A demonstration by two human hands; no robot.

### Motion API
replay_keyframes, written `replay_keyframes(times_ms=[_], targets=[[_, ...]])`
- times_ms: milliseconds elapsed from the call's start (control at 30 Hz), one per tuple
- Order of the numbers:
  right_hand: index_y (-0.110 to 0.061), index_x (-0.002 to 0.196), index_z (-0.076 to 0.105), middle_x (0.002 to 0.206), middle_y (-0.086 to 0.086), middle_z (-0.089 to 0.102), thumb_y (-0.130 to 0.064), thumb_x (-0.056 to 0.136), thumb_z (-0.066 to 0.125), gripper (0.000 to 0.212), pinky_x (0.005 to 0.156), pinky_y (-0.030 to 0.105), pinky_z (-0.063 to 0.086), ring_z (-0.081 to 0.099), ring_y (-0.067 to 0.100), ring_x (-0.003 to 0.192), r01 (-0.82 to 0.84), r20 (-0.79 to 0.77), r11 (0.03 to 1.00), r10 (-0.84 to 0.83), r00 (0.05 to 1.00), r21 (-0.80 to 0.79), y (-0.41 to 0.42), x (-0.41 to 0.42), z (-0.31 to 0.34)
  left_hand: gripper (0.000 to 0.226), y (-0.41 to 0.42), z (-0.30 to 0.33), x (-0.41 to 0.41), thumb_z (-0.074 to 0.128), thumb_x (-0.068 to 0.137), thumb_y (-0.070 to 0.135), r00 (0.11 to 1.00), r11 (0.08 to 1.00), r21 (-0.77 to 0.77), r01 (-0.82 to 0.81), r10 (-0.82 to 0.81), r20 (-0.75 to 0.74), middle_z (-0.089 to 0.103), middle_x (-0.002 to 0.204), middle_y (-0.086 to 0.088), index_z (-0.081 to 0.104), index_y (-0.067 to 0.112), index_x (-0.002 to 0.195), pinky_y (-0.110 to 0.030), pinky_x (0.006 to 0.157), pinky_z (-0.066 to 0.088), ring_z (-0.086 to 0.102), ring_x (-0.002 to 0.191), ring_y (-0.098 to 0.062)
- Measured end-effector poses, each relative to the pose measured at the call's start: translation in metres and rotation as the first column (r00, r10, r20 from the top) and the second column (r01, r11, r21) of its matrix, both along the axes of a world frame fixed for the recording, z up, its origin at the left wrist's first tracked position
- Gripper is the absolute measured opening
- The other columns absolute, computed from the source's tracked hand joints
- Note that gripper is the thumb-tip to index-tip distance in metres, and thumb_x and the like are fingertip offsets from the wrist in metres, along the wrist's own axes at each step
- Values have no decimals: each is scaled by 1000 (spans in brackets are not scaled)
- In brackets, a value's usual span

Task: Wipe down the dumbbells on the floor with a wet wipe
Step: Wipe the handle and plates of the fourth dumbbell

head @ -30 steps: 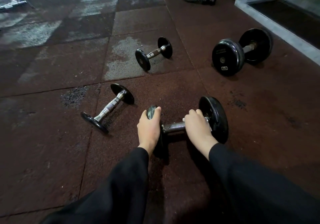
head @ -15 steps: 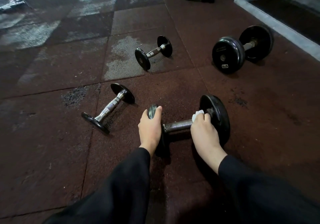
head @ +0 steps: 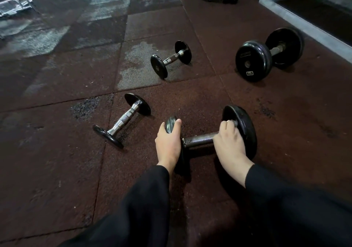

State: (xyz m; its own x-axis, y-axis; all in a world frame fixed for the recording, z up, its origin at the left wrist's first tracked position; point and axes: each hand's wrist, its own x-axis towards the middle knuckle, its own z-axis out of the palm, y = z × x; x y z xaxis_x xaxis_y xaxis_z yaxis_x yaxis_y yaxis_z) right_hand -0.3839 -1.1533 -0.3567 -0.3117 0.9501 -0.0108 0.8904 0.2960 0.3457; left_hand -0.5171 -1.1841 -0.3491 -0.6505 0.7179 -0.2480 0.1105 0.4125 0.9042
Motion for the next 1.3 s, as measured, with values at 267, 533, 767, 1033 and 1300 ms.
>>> replay_keyframes(times_ms=[267, 533, 767, 1033, 1300], targets=[[-3, 123, 55, 125, 15, 52, -2, 94, 35, 35, 94, 31, 40, 43, 30, 117, -76, -84, 984, 63, 994, -164, 30, -14, 13, 54, -1, -1, 1, 51, 86, 51, 1000, 1000, 14, -11, 11, -7, 63, 119, -9, 58, 9, 120, -38, 103, 39, 55, 114, -26], [-10, 112, 59, 116, 8, 62, -8, 92, 40, 28, 94, 34, 38, 44, 27, 118, -220, -474, 930, 58, 878, -294, 15, -35, 15, 54, -2, 0, 2, 52, 84, 52, 1000, 1000, 16, -19, 20, -23, 65, 115, -8, 60, 11, 117, -38, 100, 41, 57, 111, -26], [-15, 116, 60, 111, 4, 63, -1, 86, 40, 39, 105, 33, 32, 50, 23, 114, -342, -681, 917, 117, 723, -206, 4, -27, -8, 40, -2, 4, 4, 53, 88, 44, 999, 999, 37, -30, 30, -17, 67, 103, -7, 62, 10, 107, -32, 84, 38, 58, 100, -23], [-5, 122, 59, 124, 7, 62, -2, 78, 34, 51, 107, 34, 33, 54, 24, 120, -431, -793, 896, 187, 580, -104, -16, -22, -19, 40, -4, 3, 4, 53, 88, 44, 999, 999, 44, -23, 24, -23, 68, 102, -6, 62, 11, 107, -31, 86, 41, 59, 100, -22], [-2, 124, 57, 129, 13, 58, -3, 81, 36, 48, 110, 32, 31, 52, 28, 123, -405, -781, 913, 210, 588, -59, -22, -30, -33, 29, -2, 7, 4, 52, 90, 39, 1000, 998, 53, -15, 16, -6, 62, 81, 4, 62, 12, 94, -26, 76, 34, 55, 81, -14]])
